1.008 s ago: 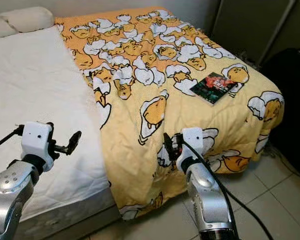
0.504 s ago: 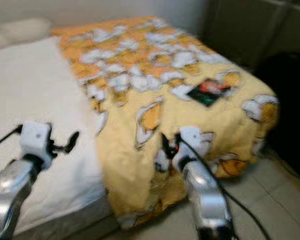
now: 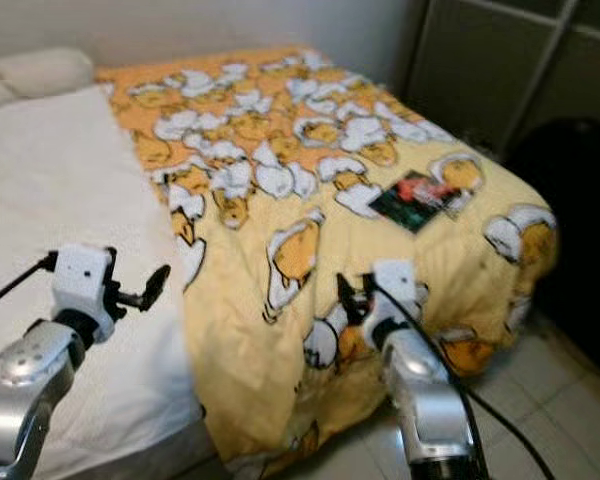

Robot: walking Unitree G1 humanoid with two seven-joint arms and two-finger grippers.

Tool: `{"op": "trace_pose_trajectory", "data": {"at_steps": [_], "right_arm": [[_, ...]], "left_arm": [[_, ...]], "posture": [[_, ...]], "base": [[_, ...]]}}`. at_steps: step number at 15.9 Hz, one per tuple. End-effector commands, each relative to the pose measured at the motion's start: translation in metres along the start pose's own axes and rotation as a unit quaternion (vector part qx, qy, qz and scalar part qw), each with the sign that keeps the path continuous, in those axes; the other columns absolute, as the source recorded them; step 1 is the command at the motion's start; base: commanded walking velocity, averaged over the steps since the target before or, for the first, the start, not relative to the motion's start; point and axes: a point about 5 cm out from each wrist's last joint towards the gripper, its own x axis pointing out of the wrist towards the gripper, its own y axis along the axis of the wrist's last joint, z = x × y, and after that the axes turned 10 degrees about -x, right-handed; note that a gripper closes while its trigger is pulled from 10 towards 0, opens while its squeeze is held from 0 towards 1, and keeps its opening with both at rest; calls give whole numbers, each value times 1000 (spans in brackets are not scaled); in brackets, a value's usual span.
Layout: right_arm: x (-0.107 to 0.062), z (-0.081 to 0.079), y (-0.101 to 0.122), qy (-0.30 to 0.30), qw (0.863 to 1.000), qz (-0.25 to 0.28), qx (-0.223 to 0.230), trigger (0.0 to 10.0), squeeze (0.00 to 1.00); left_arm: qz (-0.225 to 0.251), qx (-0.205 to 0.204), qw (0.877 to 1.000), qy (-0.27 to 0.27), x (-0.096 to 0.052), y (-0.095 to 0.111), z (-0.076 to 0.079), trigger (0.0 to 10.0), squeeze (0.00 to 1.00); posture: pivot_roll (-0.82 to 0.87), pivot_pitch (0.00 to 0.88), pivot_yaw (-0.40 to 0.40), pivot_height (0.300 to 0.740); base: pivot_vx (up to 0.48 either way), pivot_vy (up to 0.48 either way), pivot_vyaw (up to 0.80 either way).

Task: Clean up the room

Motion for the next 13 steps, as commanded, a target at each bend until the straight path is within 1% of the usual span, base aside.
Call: {"op": "trace_pose_trajectory", "data": {"at_steps": [1,3,4,6,7,8,9,10,11,12,13], "right_arm": [[4,-11,6,18,1000,11,-6,10000,0],[4,-12,5,24,1000,7,-16,10000,0],[4,-12,4,27,999,4,-28,10000,0],[1,-13,2,38,998,-3,-40,10000,0],[-2,-10,2,41,998,-7,-40,10000,0],[-5,-6,3,38,999,-8,-37,10000,0],[-10,-1,2,39,999,-8,-36,10000,0],[-11,0,2,41,998,-8,-37,10000,0],[-14,0,-1,59,998,-13,-35,10000,0],[-16,0,-2,93,995,-16,-42,10000,0],[-18,-1,-1,133,990,-18,-46,10000,0]], "left_arm": [[4,6,1000,6,-1,3,-6,10000,0],[3,9,1000,1,-1,3,-5,10000,0],[2,9,1000,-2,-1,3,-5,10000,0],[-9,3,1000,-16,-4,-1,-2,10000,0],[-14,-18,1000,-16,-7,-4,0,10000,0],[-24,-41,999,-1,-11,-9,-2,10000,204],[-59,-63,996,0,-14,-24,-4,10000,1000],[-67,-63,996,0,-14,-28,-4,10000,1000],[-87,-70,994,-3,-12,-35,-5,10000,1000],[-103,-86,991,-6,-5,-41,-5,10000,1000],[-117,-103,988,-15,6,-44,-5,10000,1000]], "posture": [[-45,0,3,740],[-45,0,3,740],[-52,0,7,740],[-60,0,11,740],[-54,0,4,740],[-49,0,-3,740],[-57,0,-5,740],[-57,0,-5,740],[-59,0,-8,740],[-62,0,-11,740],[-69,0,-12,740]], "base": [[311,0,0],[304,0,0],[270,0,0],[0,0,0],[0,0,0],[0,0,0],[0,0,0],[0,0,0],[0,0,0],[0,0,0],[0,0,0]]}}
